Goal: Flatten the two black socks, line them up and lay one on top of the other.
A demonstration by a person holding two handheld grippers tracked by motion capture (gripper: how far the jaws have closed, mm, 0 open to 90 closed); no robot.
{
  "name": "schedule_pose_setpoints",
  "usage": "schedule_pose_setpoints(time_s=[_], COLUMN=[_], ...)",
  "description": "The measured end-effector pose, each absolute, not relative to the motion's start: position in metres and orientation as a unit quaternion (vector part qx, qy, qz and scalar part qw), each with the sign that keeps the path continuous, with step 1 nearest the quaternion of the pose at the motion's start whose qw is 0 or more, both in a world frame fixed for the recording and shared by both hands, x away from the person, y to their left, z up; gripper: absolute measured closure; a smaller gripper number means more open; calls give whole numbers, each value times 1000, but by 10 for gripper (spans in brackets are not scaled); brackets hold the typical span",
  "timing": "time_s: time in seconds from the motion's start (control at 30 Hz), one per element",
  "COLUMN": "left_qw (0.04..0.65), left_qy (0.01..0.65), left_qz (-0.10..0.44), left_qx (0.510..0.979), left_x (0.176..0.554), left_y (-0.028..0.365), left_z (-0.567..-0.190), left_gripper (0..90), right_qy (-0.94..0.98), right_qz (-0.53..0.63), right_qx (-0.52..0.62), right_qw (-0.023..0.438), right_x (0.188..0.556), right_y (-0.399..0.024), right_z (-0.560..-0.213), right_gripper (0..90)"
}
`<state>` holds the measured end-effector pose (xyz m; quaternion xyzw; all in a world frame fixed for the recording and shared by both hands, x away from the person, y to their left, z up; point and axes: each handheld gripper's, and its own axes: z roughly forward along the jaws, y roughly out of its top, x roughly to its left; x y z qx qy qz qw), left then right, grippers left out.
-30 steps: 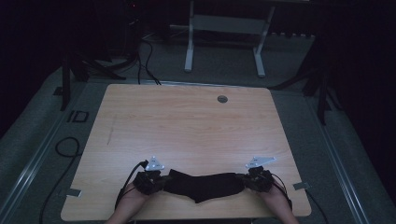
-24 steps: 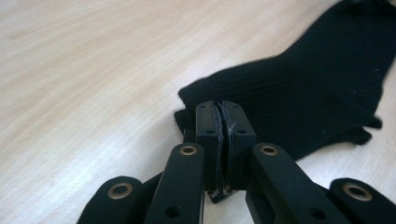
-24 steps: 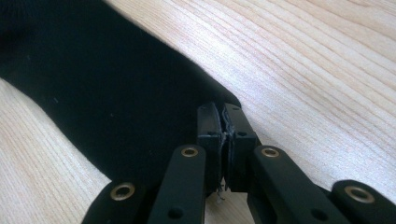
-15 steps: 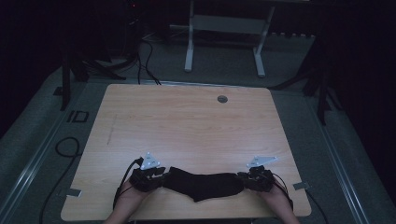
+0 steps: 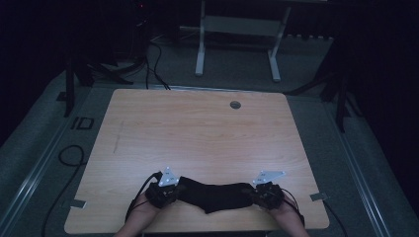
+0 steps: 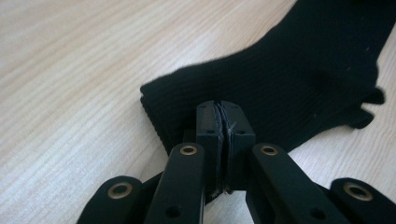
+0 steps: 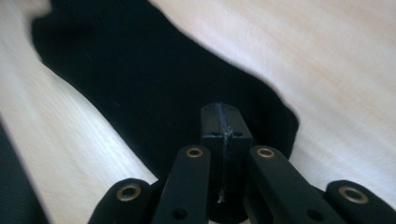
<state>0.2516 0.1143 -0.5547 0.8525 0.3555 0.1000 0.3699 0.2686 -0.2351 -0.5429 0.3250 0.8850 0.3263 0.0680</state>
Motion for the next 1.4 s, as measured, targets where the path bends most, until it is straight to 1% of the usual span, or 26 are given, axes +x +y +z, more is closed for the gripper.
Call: schedule_pose_setpoints(time_s=[0.1, 0.17, 0.23, 0.5, 0.7, 0.87, 1.13, 1.27, 1.3, 1.33, 1.4], left_qw=[370, 370, 374, 382, 382, 390, 393, 400, 401, 405, 417], left_qy=[361, 360, 358, 360, 362, 363, 367, 365, 365, 364, 361], left_qz=[93, 93, 94, 90, 101, 109, 113, 103, 102, 101, 96], left_qx=[851, 851, 850, 846, 844, 839, 835, 834, 834, 832, 829], left_x=[253, 253, 255, 268, 286, 303, 313, 311, 311, 310, 308], left_y=[118, 118, 118, 112, 106, 106, 106, 106, 106, 106, 107], left_z=[-557, -558, -558, -559, -559, -561, -562, -561, -561, -560, -559], left_gripper=[895, 896, 895, 895, 894, 893, 889, 820, 776, 700, 629], right_qy=[883, 884, 881, 878, 874, 864, 866, 864, 862, 860, 861], right_qz=[323, 316, 318, 311, 307, 312, 312, 321, 329, 335, 340], right_qx=[333, 336, 341, 351, 362, 380, 376, 379, 378, 376, 368], right_qw=[61, 80, 77, 97, 109, 104, 101, 88, 82, 81, 89], right_x=[274, 277, 282, 304, 327, 346, 353, 353, 353, 351, 349], right_y=[-238, -241, -244, -246, -247, -250, -249, -250, -250, -249, -248], right_z=[-550, -549, -549, -549, -548, -548, -548, -547, -546, -544, -541], right_gripper=[894, 894, 895, 895, 895, 895, 889, 865, 846, 825, 755])
